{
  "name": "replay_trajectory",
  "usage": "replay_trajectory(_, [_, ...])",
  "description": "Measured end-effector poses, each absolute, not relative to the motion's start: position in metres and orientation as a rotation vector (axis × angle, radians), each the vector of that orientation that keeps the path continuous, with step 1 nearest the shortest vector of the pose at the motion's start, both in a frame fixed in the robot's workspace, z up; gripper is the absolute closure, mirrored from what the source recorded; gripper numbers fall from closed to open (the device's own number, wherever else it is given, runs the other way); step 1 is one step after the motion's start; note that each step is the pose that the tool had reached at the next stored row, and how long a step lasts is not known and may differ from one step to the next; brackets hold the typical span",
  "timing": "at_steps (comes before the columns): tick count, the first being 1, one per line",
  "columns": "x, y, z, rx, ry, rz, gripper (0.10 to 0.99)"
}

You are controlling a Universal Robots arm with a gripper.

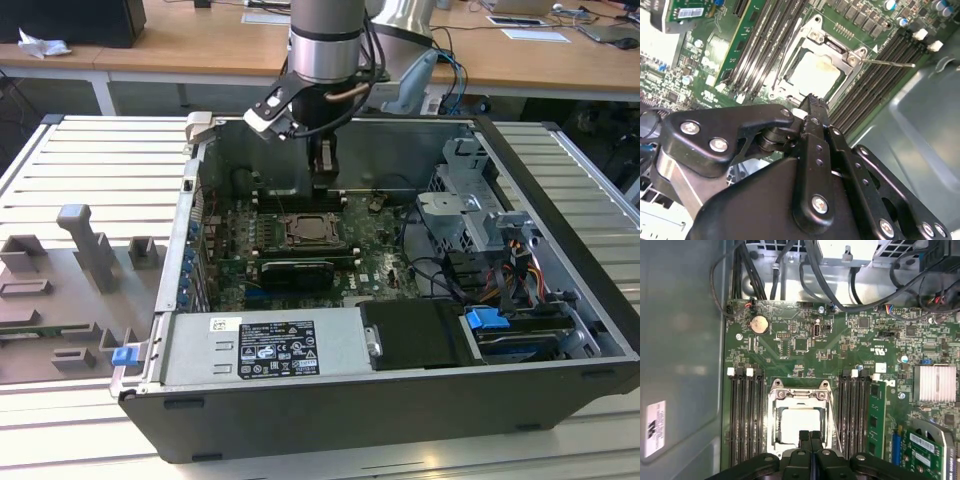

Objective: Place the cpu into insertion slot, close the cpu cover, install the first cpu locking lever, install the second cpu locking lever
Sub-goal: 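Install the first cpu locking lever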

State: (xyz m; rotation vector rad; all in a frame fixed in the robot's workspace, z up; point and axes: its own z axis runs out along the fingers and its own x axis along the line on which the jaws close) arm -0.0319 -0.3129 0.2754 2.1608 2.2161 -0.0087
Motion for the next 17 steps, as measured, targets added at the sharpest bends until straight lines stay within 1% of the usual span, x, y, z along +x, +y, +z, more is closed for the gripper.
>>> replay_trajectory(17, [-0.0320, -0.3129, 0.2750, 1.847, 2.485, 0.001, 0.980])
